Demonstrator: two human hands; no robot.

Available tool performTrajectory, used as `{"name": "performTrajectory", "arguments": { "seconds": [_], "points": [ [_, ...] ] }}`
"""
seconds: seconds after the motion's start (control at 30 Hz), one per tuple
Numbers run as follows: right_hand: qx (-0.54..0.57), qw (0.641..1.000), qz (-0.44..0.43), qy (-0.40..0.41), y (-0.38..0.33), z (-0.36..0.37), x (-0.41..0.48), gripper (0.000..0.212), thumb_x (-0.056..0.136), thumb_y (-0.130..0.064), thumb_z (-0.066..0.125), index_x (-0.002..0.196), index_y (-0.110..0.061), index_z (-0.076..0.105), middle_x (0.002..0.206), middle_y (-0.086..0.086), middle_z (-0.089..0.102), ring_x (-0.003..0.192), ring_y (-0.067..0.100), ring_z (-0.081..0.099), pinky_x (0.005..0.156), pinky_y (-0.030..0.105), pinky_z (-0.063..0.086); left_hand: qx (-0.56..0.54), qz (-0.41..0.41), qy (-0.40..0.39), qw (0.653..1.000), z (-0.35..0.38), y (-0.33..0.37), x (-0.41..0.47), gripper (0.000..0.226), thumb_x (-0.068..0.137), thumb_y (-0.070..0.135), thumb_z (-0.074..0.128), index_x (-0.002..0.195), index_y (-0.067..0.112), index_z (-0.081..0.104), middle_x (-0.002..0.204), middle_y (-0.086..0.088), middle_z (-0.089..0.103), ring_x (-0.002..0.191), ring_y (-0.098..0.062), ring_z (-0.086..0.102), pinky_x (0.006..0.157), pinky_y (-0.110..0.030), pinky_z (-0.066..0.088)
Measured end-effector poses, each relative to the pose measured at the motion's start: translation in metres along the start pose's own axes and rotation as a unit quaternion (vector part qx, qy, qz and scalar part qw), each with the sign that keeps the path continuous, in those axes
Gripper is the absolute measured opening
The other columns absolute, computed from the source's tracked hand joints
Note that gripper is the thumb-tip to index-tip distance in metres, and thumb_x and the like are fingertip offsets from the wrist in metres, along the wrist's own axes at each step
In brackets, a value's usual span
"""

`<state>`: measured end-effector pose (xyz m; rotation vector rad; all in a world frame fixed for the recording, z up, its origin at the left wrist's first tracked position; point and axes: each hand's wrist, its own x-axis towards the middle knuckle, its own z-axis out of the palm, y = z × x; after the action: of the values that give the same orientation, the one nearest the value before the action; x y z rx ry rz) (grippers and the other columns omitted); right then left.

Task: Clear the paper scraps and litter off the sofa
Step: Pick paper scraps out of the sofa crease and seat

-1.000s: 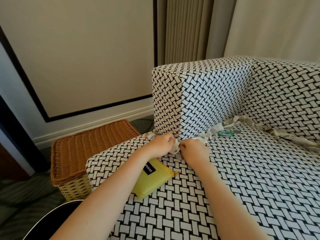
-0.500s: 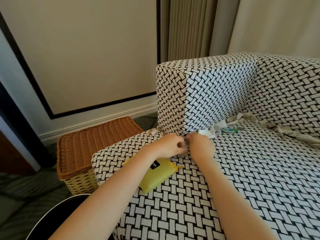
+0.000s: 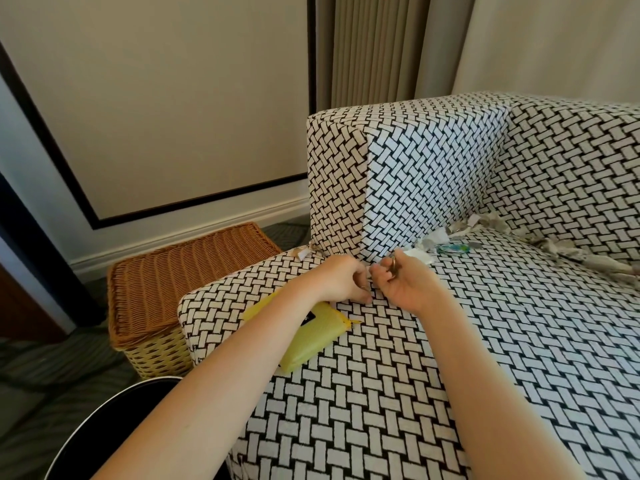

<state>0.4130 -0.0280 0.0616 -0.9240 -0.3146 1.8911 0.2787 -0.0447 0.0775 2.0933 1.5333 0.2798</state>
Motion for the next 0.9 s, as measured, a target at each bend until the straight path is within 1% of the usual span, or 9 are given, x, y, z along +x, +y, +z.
{"name": "performTrajectory", "arguments": {
  "seconds": [0.17, 0.23, 0.37, 0.47, 0.53, 0.63, 0.7, 0.83, 0.9],
  "points": [
    [-0.074, 0.995, 0.038, -0.056, 0.0, 0.0, -0.01, 0.02, 0.09, -0.004, 0.03, 0.078, -0.007, 0.046, 0.064, 0.006, 0.044, 0.036, 0.007, 0.038, 0.031, 0.01, 0.032, -0.031, 0.018, 0.052, 0.998, -0.006, -0.001, -0.003, 0.021, 0.076, 0.024, 0.073, 0.068, 0.024, 0.054, 0.075, 0.012, 0.052, 0.073, -0.006, 0.048, 0.059, -0.017, 0.036],
    [-0.105, 0.992, 0.027, -0.066, -0.003, 0.002, -0.013, 0.028, 0.09, 0.002, 0.026, 0.092, -0.008, 0.052, 0.059, 0.006, 0.046, 0.032, 0.005, 0.032, 0.027, 0.012, 0.028, -0.069, 0.009, 0.071, 0.995, -0.011, -0.002, -0.005, 0.019, 0.077, 0.025, 0.073, 0.07, 0.022, 0.055, 0.075, 0.01, 0.056, 0.07, -0.006, 0.052, 0.059, -0.016, 0.04],
    [-0.322, 0.946, -0.012, -0.022, -0.009, 0.008, -0.021, 0.022, 0.097, -0.014, 0.036, 0.114, -0.015, 0.05, 0.052, 0.003, 0.046, 0.029, 0.004, 0.023, 0.026, 0.012, 0.017, -0.207, -0.025, 0.095, 0.973, -0.022, -0.005, -0.007, 0.015, 0.079, 0.019, 0.072, 0.08, 0.015, 0.057, 0.077, 0.001, 0.067, 0.059, -0.005, 0.062, 0.057, -0.016, 0.055],
    [-0.412, 0.909, -0.044, 0.051, -0.007, 0.013, -0.019, 0.019, 0.097, -0.021, 0.039, 0.11, -0.011, 0.049, 0.057, 0.004, 0.046, 0.027, 0.004, 0.022, 0.028, 0.011, 0.017, -0.278, -0.02, 0.094, 0.956, -0.028, -0.003, -0.011, 0.014, 0.081, 0.013, 0.07, 0.083, 0.011, 0.057, 0.076, -0.001, 0.066, 0.056, -0.003, 0.062, 0.055, -0.013, 0.054],
    [-0.348, 0.936, -0.026, 0.043, 0.002, 0.017, -0.019, 0.025, 0.099, -0.026, 0.037, 0.1, -0.006, 0.051, 0.063, 0.005, 0.046, 0.028, 0.004, 0.025, 0.027, 0.012, 0.02, -0.262, 0.016, 0.09, 0.961, -0.029, 0.001, -0.015, 0.013, 0.081, 0.014, 0.07, 0.086, 0.01, 0.058, 0.077, 0.001, 0.066, 0.063, -0.005, 0.062, 0.058, -0.011, 0.053],
    [-0.135, 0.988, 0.062, -0.048, 0.017, 0.022, -0.019, 0.039, 0.1, -0.036, 0.031, 0.094, -0.004, 0.054, 0.064, 0.007, 0.046, 0.032, 0.006, 0.032, 0.026, 0.013, 0.026, -0.157, 0.049, 0.088, 0.982, -0.029, 0.005, -0.018, 0.016, 0.077, 0.018, 0.074, 0.089, 0.013, 0.064, 0.084, 0.005, 0.066, 0.076, -0.006, 0.06, 0.072, -0.017, 0.049],
    [-0.05, 0.992, 0.085, -0.077, 0.021, 0.023, -0.019, 0.037, 0.1, -0.031, 0.032, 0.091, -0.004, 0.056, 0.064, 0.007, 0.047, 0.033, 0.008, 0.04, 0.028, 0.013, 0.032, -0.085, 0.055, 0.081, 0.992, -0.029, 0.005, -0.018, 0.013, 0.077, 0.02, 0.074, 0.087, 0.017, 0.066, 0.089, 0.008, 0.065, 0.082, -0.006, 0.059, 0.083, -0.024, 0.048],
    [0.03, 0.994, 0.08, -0.067, 0.024, 0.024, -0.02, 0.026, 0.099, -0.013, 0.032, 0.091, -0.003, 0.054, 0.063, 0.007, 0.047, 0.045, 0.006, 0.039, 0.03, 0.01, 0.032, -0.064, 0.057, 0.091, 0.992, -0.038, 0.003, -0.024, 0.013, 0.082, 0.029, 0.068, 0.091, 0.021, 0.063, 0.093, 0.01, 0.059, 0.083, -0.005, 0.053, 0.073, -0.017, 0.042],
    [0.004, 0.996, 0.071, -0.055, 0.025, 0.024, -0.02, 0.019, 0.098, -0.009, 0.033, 0.092, -0.002, 0.05, 0.066, 0.007, 0.044, 0.047, 0.006, 0.038, 0.031, 0.011, 0.031, -0.035, 0.038, 0.015, 0.999, -0.051, -0.002, -0.03, 0.017, 0.083, 0.034, 0.065, 0.096, 0.025, 0.06, 0.098, 0.011, 0.057, 0.095, -0.009, 0.053, 0.076, -0.018, 0.042]
  ]
}}
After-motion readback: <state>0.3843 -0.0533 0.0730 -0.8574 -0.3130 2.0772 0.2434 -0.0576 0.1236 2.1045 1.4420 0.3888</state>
